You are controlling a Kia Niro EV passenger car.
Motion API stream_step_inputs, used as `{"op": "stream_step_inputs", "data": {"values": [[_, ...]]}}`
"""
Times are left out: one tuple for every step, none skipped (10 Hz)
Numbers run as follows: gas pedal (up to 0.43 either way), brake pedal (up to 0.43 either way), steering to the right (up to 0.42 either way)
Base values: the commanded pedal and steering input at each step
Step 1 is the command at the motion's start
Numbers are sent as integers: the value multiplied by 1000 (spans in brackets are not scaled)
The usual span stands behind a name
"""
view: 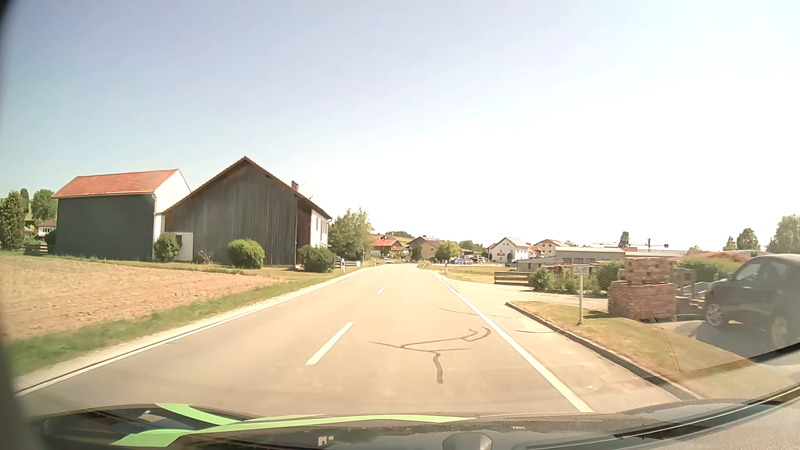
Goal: Follow the waypoints while adhering to traffic rules and regulations
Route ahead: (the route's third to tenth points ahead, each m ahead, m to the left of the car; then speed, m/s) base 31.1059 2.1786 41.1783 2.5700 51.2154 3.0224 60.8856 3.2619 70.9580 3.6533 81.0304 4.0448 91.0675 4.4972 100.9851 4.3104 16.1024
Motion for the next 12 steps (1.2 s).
{"op": "stream_step_inputs", "data": {"values": [[209, 0, -8], [209, 0, -8], [189, 0, -8], [169, 0, -8], [157, 0, -8], [138, 0, -8], [130, 0, -9], [118, 0, -8], [118, 0, -9], [130, 0, -8], [138, 0, -9], [157, 0, -9]]}}
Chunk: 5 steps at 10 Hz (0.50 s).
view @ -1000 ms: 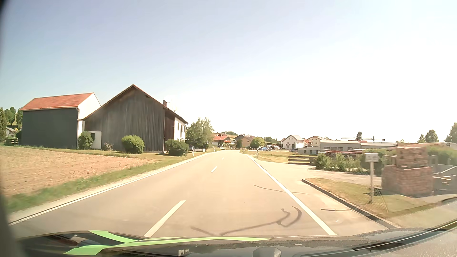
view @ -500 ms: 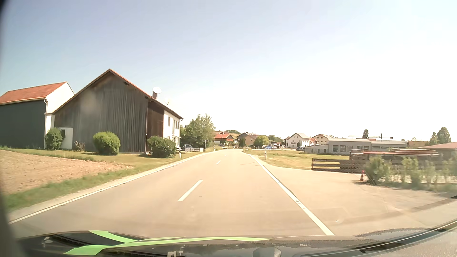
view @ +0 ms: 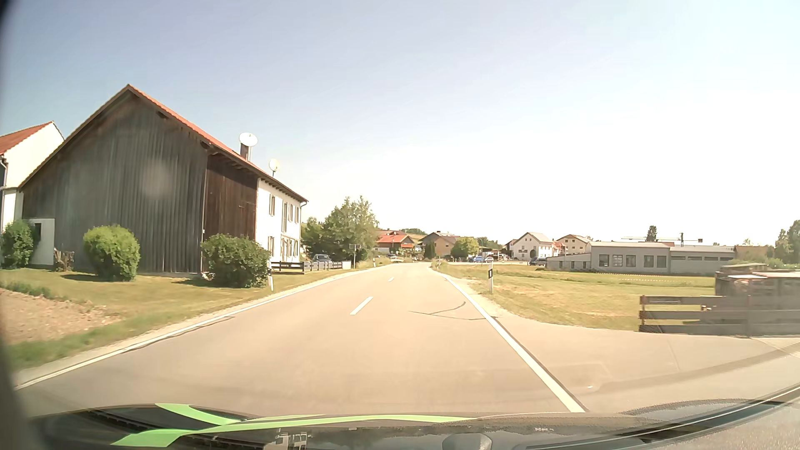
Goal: Follow the waypoints while adhering to traffic rules and regulations
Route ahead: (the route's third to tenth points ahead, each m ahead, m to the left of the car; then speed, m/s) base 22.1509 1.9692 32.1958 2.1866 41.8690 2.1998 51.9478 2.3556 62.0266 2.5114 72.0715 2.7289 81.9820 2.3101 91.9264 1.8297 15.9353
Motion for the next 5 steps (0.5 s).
{"op": "stream_step_inputs", "data": {"values": [[169, 0, -9], [189, 0, -8], [189, 0, -8], [189, 0, -8], [189, 0, -9]]}}
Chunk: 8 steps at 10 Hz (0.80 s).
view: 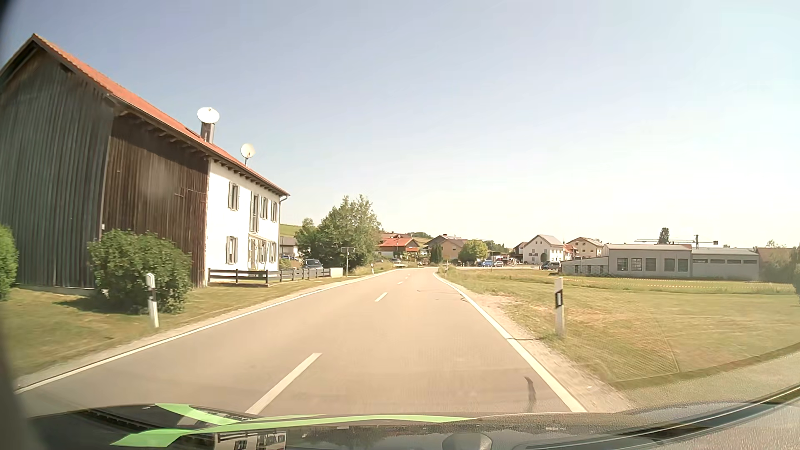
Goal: Follow the waypoints while adhering to traffic rules and regulations
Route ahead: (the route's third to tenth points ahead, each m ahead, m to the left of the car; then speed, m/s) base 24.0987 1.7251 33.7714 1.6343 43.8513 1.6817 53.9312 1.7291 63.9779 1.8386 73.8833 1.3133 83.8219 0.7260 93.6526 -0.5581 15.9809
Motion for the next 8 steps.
{"op": "stream_step_inputs", "data": {"values": [[189, 0, -8], [169, 0, -8], [157, 0, -8], [150, 0, -8], [130, 0, -7], [98, 0, -6], [47, 0, -4], [0, 0, -3]]}}
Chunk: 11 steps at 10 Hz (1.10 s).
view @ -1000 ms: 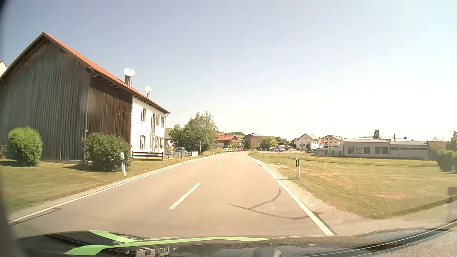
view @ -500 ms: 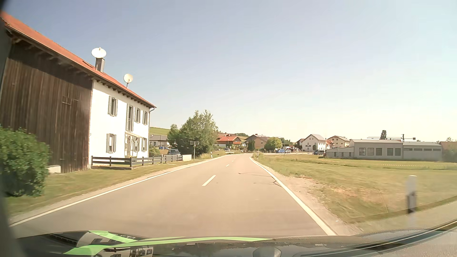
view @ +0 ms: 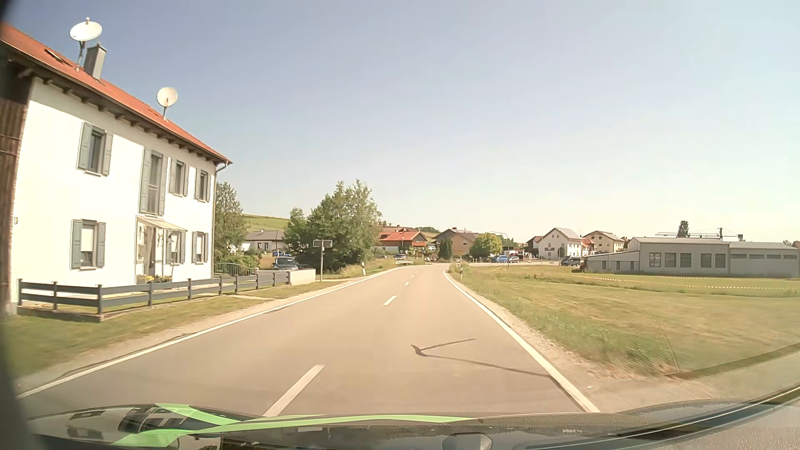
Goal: Follow the waypoints while adhering to traffic rules and regulations
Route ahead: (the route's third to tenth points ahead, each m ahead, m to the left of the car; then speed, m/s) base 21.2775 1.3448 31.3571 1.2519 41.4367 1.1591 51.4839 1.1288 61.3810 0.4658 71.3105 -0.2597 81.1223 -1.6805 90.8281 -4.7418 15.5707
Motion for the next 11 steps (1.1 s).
{"op": "stream_step_inputs", "data": {"values": [[0, 0, -2], [0, 0, -2], [0, 0, -2], [0, 0, -2], [0, 0, -2], [0, 0, -2], [0, 0, -2], [0, 0, -2], [0, 0, -2], [8, 0, -2], [28, 0, -2]]}}
